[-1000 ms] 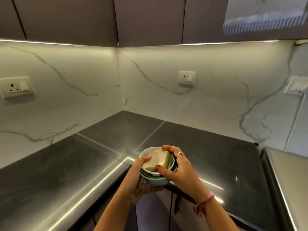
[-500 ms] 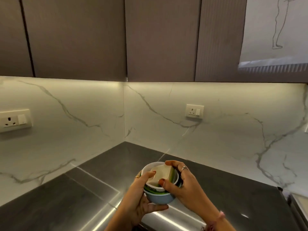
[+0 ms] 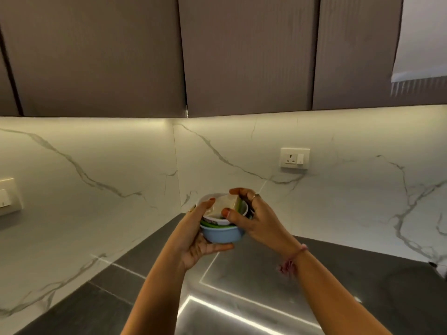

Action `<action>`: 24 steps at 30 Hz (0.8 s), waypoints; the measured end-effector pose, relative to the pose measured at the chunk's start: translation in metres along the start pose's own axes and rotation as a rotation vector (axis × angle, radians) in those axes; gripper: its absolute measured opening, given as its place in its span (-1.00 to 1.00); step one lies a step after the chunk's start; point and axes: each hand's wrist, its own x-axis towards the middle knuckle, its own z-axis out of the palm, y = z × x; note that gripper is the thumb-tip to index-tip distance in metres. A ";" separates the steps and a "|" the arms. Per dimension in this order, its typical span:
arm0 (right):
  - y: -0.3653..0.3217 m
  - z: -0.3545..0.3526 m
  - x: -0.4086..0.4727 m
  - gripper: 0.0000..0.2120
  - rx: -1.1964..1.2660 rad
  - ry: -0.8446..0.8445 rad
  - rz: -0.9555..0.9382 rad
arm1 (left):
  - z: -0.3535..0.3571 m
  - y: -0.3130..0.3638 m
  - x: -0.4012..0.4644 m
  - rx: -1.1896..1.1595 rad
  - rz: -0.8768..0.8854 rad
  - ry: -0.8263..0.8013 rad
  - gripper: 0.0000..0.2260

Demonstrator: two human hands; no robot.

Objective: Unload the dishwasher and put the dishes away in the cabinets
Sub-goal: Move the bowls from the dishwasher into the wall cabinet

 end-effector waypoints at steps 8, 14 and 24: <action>0.014 0.007 0.058 -0.52 0.067 -0.021 0.043 | -0.007 0.027 0.045 -0.042 0.018 -0.010 -0.70; 0.018 -0.001 0.119 -0.57 0.317 0.143 0.175 | -0.003 0.049 0.069 -0.105 0.070 0.053 -0.75; 0.008 -0.007 0.259 -0.47 0.802 0.151 0.267 | -0.028 0.082 0.102 -0.156 0.149 0.111 -0.69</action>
